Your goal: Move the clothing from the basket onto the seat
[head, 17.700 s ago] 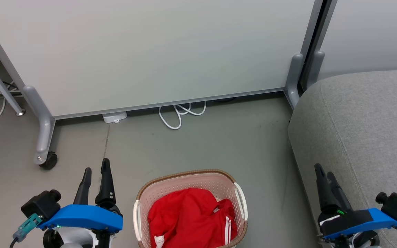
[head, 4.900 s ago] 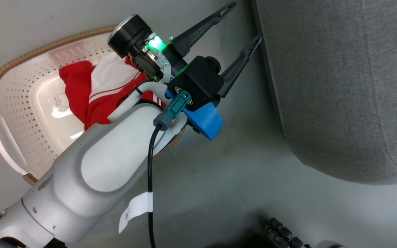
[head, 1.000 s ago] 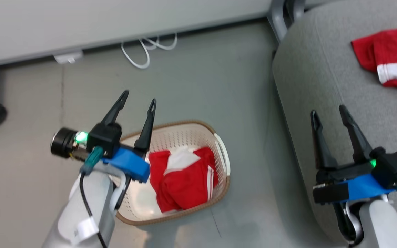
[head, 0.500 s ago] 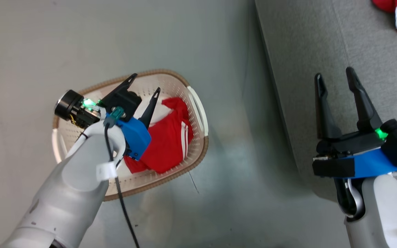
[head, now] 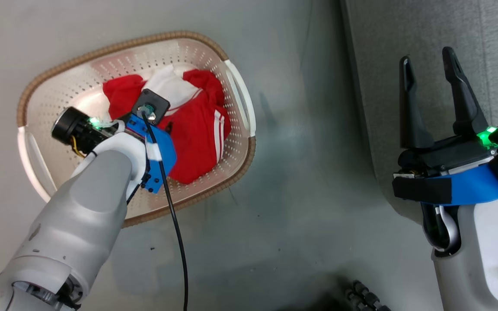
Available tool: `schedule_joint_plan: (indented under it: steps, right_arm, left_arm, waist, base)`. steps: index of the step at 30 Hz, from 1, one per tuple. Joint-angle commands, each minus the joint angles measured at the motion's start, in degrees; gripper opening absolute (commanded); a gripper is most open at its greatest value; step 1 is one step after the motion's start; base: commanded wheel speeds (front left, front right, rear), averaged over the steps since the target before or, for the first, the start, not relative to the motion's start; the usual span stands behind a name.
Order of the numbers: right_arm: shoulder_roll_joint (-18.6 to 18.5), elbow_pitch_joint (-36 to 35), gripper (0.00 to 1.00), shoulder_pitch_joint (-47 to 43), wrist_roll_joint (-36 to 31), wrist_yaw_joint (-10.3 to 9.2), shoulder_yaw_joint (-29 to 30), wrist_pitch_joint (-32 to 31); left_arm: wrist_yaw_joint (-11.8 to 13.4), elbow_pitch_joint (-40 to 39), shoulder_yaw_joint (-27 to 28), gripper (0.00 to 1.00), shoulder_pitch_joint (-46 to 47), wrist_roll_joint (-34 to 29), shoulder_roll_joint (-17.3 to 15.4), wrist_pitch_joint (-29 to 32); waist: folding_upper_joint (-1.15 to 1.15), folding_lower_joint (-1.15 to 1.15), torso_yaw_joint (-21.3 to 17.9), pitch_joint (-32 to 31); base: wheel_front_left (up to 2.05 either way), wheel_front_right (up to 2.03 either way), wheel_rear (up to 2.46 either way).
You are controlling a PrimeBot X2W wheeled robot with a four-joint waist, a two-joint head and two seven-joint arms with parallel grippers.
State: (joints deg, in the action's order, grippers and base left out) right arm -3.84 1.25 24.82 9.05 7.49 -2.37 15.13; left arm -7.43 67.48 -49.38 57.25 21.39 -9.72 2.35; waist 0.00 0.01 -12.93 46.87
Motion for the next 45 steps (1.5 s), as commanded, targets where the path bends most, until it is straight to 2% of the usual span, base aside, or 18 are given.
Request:
schedule_joint_plan:
  steps: [1, 5, 13, 21, 31, 32, 33, 34, 45]
  right_arm:
    - [0.3, -0.3, 1.00, 1.2, -0.3, 0.01, 0.1, 0.0]
    - [0.3, -0.7, 1.00, 1.5, -0.3, 0.01, 0.3, 0.0]
    - [0.6, -1.6, 1.00, 2.2, -0.1, 0.01, 0.0, 0.0]
    - [0.8, -2.1, 1.00, 2.9, 0.0, 0.01, -0.5, 0.0]
    - [1.0, -2.6, 1.00, 3.5, 0.1, 0.01, -0.3, 0.0]
    - [1.0, -2.6, 1.00, 3.5, 0.1, 0.01, -0.3, 0.0]
    - [1.0, -2.6, 1.00, 3.6, 0.0, 0.01, -0.3, 0.0]
    - [1.0, -2.6, 1.00, 3.7, -0.1, 0.01, -0.4, 0.0]
    - [1.0, -2.0, 1.00, 3.7, -0.4, 0.01, 0.2, 0.0]
  left_arm:
    - [0.0, 0.5, -0.5, 1.00, 1.1, 0.8, 0.1, 1.4]
    - [0.0, 2.8, -0.1, 1.00, 2.4, 4.5, 0.1, 7.6]
    - [0.0, 5.0, 1.6, 1.00, 3.8, 9.2, -0.2, 15.5]
    - [0.0, 5.5, 3.3, 1.00, 4.6, 12.6, 0.3, 16.9]
    - [0.4, 5.8, 2.3, 1.00, 6.2, 12.3, 0.0, 14.9]
    - [0.3, 5.9, 2.2, 0.96, 6.3, 12.4, 0.0, 14.7]
    - [0.4, 5.9, 1.8, 0.57, 6.4, 12.0, -0.1, 14.3]
    - [0.5, 5.9, 1.2, 0.00, 6.6, 11.4, -0.2, 13.8]
    - [-0.1, 5.1, -0.8, 0.00, 6.0, 11.6, 1.6, 9.4]
  waist:
    - [0.00, -0.01, -0.2, 1.7]
    - [0.00, -0.01, -0.3, 3.6]
    - [0.00, -0.01, -0.8, 6.7]
    - [0.00, -0.01, -1.9, 9.4]
    - [0.00, -0.01, -2.4, 11.6]
    - [0.00, -0.01, -2.4, 11.7]
    - [0.00, -0.01, -2.4, 11.8]
    - [0.00, -0.01, -2.4, 11.8]
    - [0.00, -0.01, -1.0, 9.5]
  base:
    - [0.00, 0.00, 0.00]
    - [0.00, 0.00, 0.00]
    - [0.00, 0.00, 0.00]
    - [0.00, 0.00, 0.00]
    - [0.00, 0.00, 0.00]
    - [0.00, 0.00, 0.00]
    - [0.00, 0.00, 0.00]
    - [0.00, 0.00, 0.00]
    - [0.00, 0.00, 0.00]
